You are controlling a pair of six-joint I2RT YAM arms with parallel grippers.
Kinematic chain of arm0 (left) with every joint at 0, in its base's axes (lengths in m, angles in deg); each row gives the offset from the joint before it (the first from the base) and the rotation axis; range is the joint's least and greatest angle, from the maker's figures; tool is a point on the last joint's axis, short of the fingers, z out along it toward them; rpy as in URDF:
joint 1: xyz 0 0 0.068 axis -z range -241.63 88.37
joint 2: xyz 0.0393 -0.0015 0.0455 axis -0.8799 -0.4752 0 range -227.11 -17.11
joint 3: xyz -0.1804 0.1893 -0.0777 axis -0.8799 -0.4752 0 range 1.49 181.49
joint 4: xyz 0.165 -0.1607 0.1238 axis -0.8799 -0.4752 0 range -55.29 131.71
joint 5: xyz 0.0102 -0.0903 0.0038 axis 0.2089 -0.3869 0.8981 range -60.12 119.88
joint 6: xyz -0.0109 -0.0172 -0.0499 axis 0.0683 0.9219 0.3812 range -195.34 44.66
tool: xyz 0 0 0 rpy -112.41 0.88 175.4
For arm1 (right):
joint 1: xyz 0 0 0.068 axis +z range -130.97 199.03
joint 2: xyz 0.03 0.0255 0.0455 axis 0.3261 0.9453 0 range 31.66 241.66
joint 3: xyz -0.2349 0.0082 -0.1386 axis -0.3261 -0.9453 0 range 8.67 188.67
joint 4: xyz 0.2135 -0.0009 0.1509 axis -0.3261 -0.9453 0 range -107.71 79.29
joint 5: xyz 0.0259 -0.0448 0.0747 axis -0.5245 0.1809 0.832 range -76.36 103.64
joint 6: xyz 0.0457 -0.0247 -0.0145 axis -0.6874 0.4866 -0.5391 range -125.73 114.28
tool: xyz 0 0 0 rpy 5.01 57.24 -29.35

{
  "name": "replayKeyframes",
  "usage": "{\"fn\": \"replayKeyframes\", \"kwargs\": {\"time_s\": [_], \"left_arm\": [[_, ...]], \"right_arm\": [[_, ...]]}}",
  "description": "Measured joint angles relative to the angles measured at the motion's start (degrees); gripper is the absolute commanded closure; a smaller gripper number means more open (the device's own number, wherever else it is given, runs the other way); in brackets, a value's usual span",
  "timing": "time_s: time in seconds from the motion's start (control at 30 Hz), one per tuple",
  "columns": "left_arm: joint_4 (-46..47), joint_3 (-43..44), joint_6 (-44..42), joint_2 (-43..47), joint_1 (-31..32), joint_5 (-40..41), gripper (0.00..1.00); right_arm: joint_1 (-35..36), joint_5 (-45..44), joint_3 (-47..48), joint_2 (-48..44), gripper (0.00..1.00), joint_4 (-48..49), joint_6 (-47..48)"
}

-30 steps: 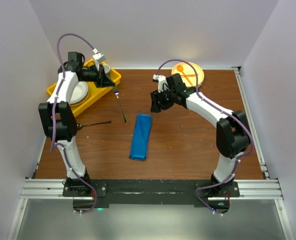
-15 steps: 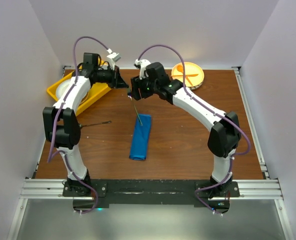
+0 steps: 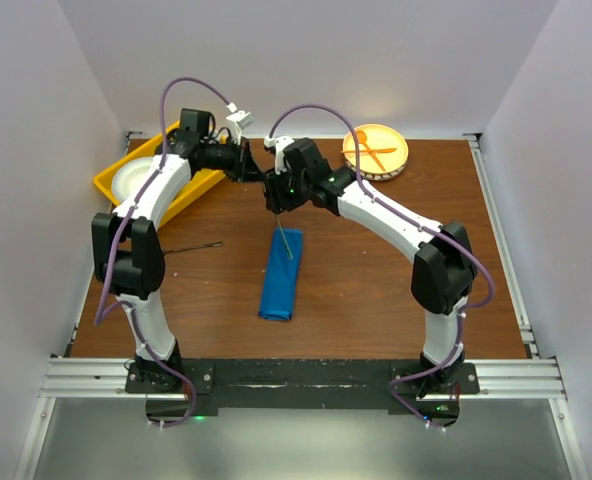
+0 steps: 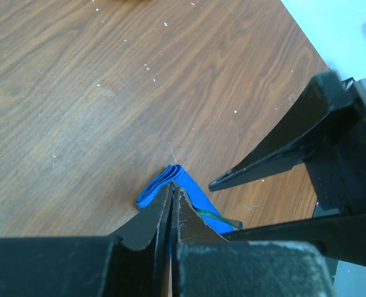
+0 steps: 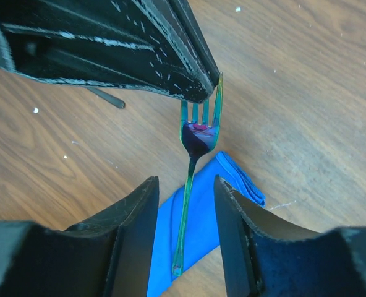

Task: Fold the napkin into a case and place the utensils inside
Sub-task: Pass from the left arm to the right

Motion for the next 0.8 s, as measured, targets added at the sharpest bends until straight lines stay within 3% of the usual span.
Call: {"fn": "replayKeyframes", "kwargs": {"time_s": [0.3,0.37,0.47,0.53,0.63,0.67,0.73,0.8], "left_arm": [[0.0,0.0,0.0,0.0,0.4,0.0,1.0],[0.0,0.0,0.0,0.0,0.4,0.0,1.0],[0.0,0.0,0.0,0.0,0.4,0.0,1.0],[0.0,0.0,0.1,0.0,0.5,0.0,1.0],[0.9,-0.5,1.1,0.1,0.5,0.1,0.81],[1.9,-1.4,2.1,0.3,0.5,0.2,0.7],[5.1,-5.1,4.5,1.8,0.4,1.4,0.63],[8.8,-10.8,7.5,5.0,0.2,4.2,0.35]], "right_arm": [[0.3,-1.1,-0.1,2.1,0.69,-0.7,1.3],[0.3,-1.4,-0.1,2.4,0.76,-0.7,1.5],[0.4,-1.4,-0.1,2.6,1.0,-0.7,1.9],[0.4,-1.7,-0.1,2.6,1.0,-0.8,1.7],[0.3,-2.0,-0.1,2.6,1.0,-1.0,0.9],[0.3,-2.3,-0.2,2.6,1.0,-1.1,0.4],[0.4,-3.5,-1.4,2.1,1.0,-0.7,-1.3],[0.4,-4.6,-3.3,1.0,1.0,-1.0,-4.0]]}}
